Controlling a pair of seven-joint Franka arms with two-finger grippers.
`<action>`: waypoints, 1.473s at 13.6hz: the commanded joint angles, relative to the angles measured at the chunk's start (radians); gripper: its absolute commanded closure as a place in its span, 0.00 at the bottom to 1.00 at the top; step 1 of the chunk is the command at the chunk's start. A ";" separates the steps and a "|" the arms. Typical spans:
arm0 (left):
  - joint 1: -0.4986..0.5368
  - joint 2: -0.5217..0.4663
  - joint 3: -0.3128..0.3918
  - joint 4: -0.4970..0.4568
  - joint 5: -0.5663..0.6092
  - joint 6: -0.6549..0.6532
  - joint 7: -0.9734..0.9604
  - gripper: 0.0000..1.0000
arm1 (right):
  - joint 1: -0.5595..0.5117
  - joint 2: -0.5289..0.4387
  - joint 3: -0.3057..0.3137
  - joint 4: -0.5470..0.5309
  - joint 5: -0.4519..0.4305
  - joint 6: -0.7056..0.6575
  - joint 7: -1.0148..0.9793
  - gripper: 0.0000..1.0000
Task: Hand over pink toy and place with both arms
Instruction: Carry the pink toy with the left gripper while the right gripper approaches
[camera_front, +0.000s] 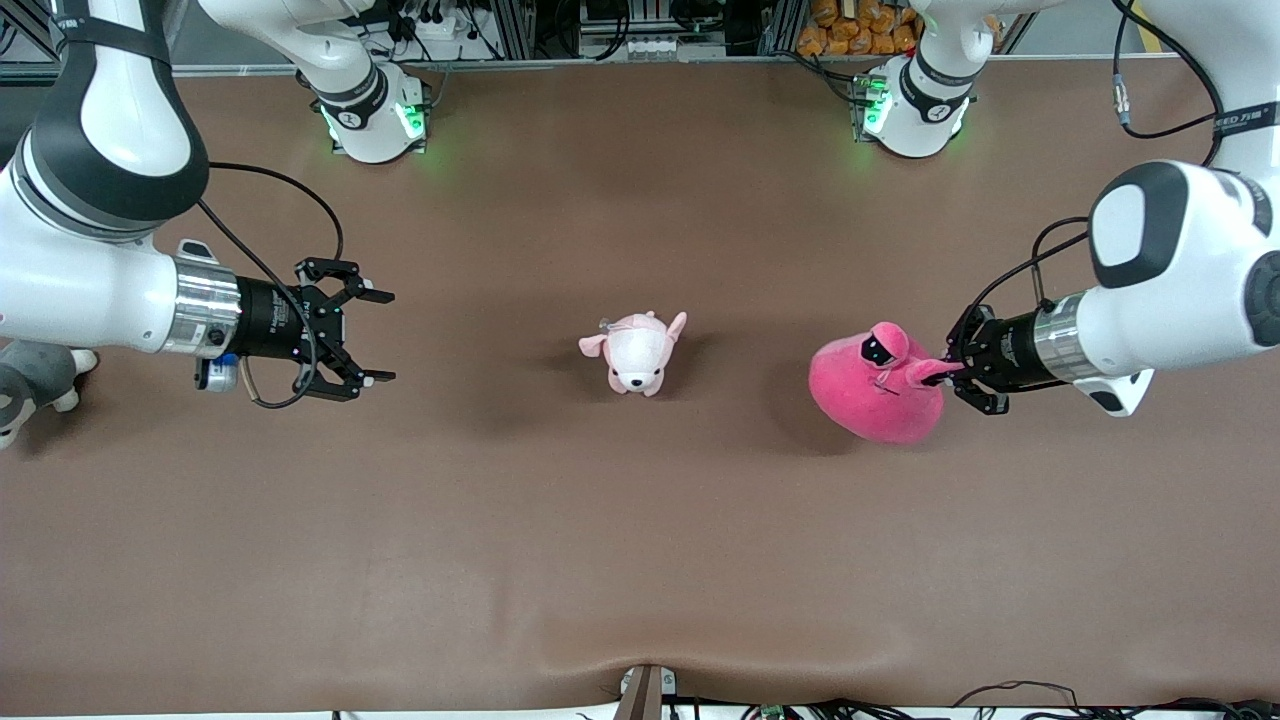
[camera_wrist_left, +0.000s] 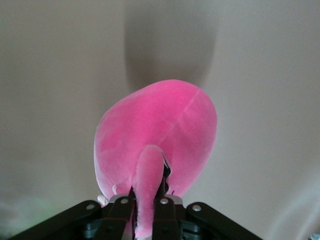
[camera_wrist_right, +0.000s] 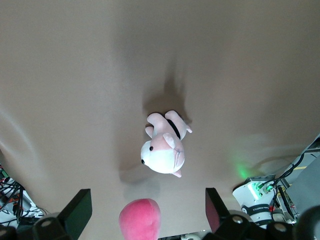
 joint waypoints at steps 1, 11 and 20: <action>-0.005 0.002 -0.020 0.052 -0.040 -0.032 -0.085 1.00 | -0.008 -0.032 0.008 -0.031 -0.009 0.004 -0.012 0.00; -0.091 0.037 -0.036 0.182 -0.101 -0.035 -0.348 1.00 | 0.031 -0.045 0.014 -0.022 0.008 0.025 0.028 0.00; -0.220 0.097 -0.030 0.263 -0.098 0.003 -0.598 1.00 | 0.164 -0.039 0.017 0.000 0.012 0.220 0.210 0.00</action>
